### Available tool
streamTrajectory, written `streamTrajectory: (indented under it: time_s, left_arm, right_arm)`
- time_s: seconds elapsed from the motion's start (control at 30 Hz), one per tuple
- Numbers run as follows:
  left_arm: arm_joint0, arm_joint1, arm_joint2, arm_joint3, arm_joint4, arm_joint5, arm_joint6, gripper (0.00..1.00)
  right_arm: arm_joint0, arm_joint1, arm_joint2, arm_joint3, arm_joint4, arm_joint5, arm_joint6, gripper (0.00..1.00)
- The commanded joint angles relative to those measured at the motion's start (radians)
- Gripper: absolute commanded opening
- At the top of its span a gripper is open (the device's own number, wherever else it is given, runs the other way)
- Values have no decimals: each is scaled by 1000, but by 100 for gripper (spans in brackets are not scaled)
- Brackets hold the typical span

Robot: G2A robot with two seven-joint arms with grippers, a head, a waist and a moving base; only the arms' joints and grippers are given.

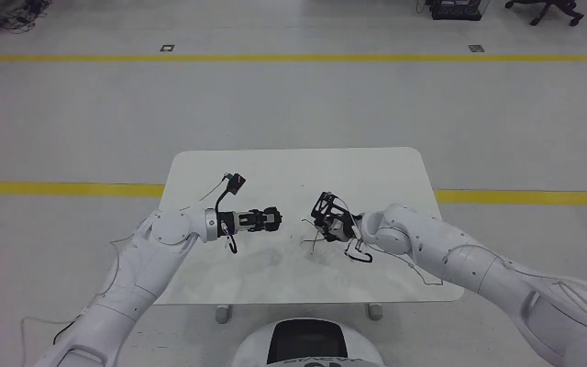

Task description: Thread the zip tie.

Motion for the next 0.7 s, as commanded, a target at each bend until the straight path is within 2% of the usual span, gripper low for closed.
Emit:
streamTrajectory:
  time_s: [0.0, 0.2, 0.37, 0.47, 0.67]
  left_arm:
    - [0, 0, 0, 0, 0, 0, 0, 0]
    - [0, 0, 0, 0, 0, 0, 0, 0]
    - [0, 0, 0, 0, 0, 0, 0, 0]
    - [0, 0, 0, 0, 0, 0, 0, 0]
    - [0, 0, 0, 0, 0, 0, 0, 0]
  right_arm:
    - [-38, 16, 21, -26, 3, 0, -148, 0]
    - [-139, 91, 0, -103, -29, 0, -547, 0]
    - [-198, 135, -21, -123, -61, 0, -824, 0]
    - [-228, 148, -21, -121, -73, 0, -924, 0]
    - [-253, 145, -21, -123, -32, 0, -995, 0]
